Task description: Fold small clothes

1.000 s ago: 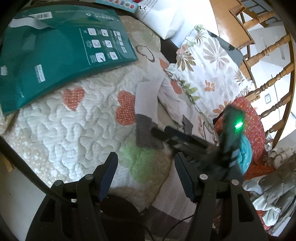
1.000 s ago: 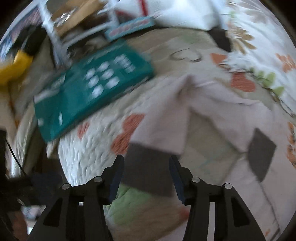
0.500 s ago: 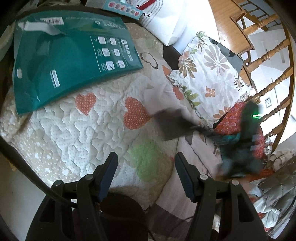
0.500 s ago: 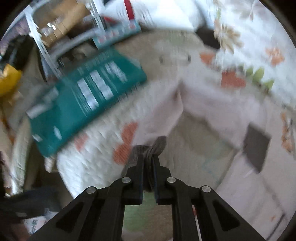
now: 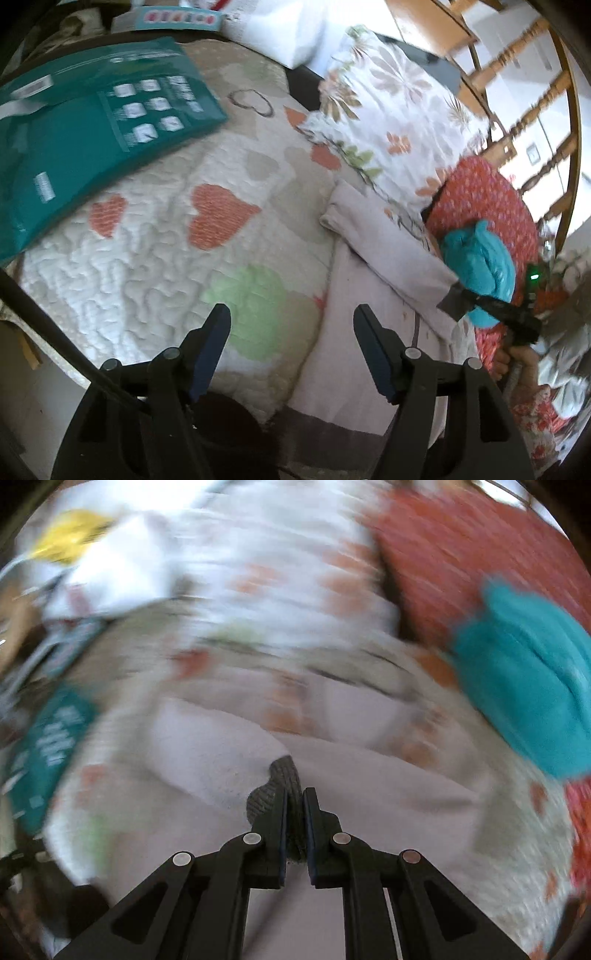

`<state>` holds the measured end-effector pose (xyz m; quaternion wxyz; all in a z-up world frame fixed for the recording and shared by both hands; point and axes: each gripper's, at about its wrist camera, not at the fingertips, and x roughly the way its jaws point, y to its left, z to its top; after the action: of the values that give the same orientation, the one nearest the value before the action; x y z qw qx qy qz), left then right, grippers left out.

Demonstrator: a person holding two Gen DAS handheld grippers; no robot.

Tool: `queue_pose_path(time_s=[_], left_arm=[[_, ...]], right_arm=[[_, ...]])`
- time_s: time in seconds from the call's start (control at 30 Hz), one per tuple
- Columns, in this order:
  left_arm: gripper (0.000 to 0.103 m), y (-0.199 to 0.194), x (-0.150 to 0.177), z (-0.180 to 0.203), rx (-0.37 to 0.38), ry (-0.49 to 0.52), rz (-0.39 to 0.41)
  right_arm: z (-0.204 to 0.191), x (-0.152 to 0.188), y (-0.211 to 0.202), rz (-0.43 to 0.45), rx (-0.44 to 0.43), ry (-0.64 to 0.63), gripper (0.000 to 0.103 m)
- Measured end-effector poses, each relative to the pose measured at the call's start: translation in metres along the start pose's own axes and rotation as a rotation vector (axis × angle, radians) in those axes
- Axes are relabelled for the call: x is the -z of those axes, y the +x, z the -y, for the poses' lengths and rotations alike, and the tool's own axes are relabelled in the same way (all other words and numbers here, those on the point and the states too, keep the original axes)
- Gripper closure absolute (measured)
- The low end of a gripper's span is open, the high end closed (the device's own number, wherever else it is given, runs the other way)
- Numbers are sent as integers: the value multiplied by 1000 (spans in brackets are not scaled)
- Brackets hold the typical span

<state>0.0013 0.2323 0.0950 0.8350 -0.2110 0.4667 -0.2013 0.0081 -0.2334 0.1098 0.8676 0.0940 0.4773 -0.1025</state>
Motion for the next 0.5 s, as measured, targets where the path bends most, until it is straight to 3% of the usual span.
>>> queue_pose_path(time_s=[0.13,0.17,0.27,0.33,0.5], left_arm=[[35,18,-1,29,10,48,-34],[34,23,-1,35,10,60,-39],[29,41,-6,58,6,100,-43],[29,58,-11,72,10,118,-39],[29,119,-34,94,48,101,-14]], right_arm=[[62,13,30,-43,250,54,92],[68,14,30,-37,273,60,92],[74,13,14,18,218,77,85],[66,8,2,71,206,56,73],[19,-15,4,92,38,-14,73]])
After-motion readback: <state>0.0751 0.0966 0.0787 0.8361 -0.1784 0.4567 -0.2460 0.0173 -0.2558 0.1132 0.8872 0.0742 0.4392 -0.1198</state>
